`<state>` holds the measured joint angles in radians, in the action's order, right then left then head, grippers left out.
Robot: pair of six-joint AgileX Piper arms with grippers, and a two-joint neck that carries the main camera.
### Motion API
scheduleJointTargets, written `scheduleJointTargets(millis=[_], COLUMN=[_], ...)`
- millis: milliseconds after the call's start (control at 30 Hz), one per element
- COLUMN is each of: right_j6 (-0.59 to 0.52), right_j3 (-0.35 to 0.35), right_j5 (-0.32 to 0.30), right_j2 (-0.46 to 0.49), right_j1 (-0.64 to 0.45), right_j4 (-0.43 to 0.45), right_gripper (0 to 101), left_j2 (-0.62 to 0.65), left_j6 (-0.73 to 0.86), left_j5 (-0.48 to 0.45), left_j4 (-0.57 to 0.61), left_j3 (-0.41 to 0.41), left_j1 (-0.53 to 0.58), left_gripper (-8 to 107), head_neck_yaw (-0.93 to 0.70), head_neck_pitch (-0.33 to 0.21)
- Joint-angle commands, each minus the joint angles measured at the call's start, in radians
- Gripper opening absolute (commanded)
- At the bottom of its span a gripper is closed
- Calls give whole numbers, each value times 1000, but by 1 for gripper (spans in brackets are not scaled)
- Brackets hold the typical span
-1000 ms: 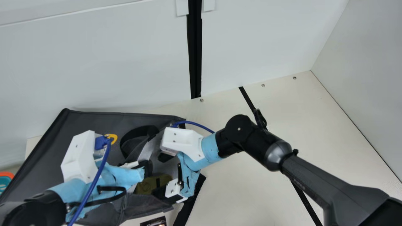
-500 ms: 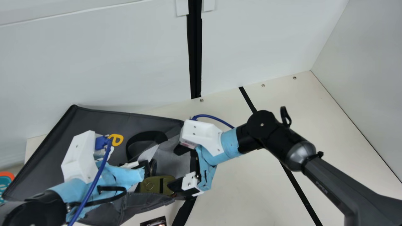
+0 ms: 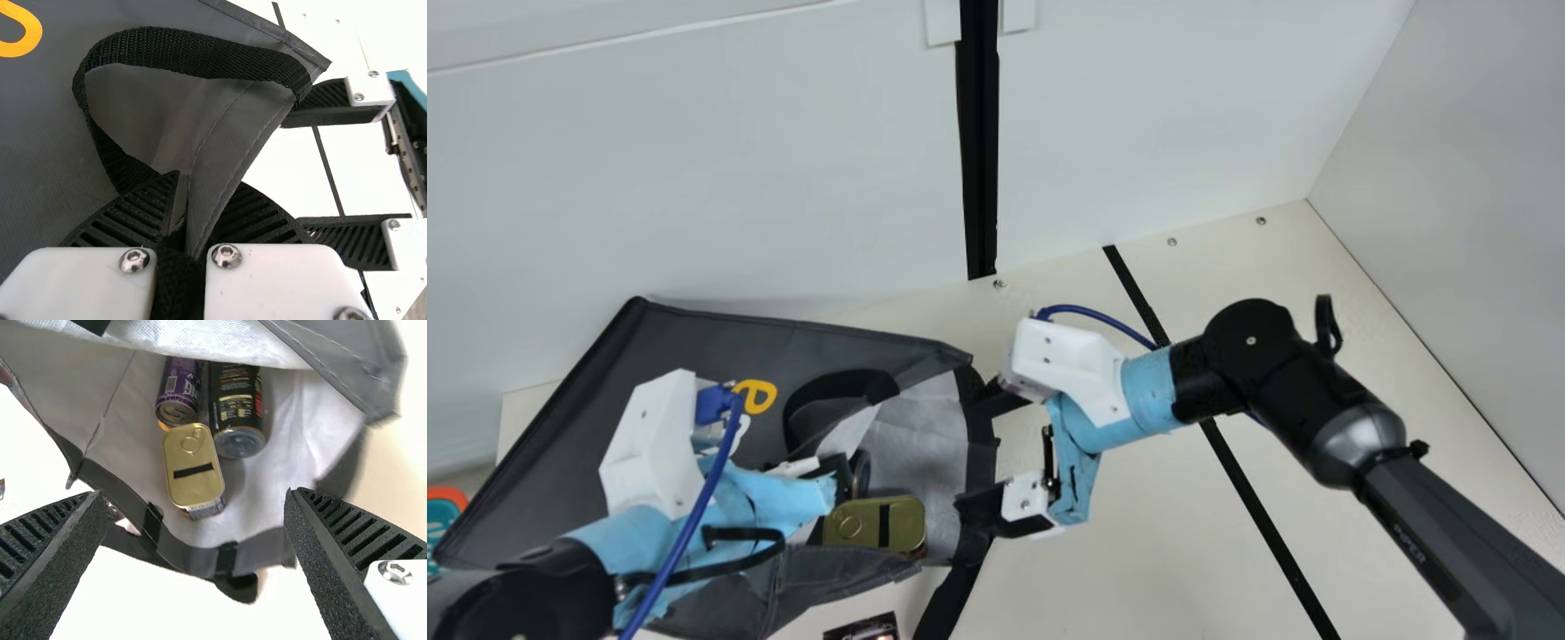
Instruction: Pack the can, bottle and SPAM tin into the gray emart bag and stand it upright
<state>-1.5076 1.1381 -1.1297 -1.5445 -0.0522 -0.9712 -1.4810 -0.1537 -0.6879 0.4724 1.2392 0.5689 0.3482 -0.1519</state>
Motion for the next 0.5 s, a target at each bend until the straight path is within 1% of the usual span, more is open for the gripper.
scheduleJointTargets(millis=[0,233,467], right_j6=[-2,13,54], right_j3=[0,-6,-19], right_j5=[-10,-20,5], right_j2=[7,39,82], right_j1=[-24,-98,-165], right_j4=[3,18,32], right_gripper=[95,95,95], left_j2=[0,0,0], left_j6=[0,0,0], left_j5=[0,0,0], left_j4=[0,0,0], left_j3=[0,0,0], left_j1=[0,0,0], left_gripper=[-8,-8,-8], head_neck_yaw=[1,1,1], head_neck_pitch=[-23,-23,-23])
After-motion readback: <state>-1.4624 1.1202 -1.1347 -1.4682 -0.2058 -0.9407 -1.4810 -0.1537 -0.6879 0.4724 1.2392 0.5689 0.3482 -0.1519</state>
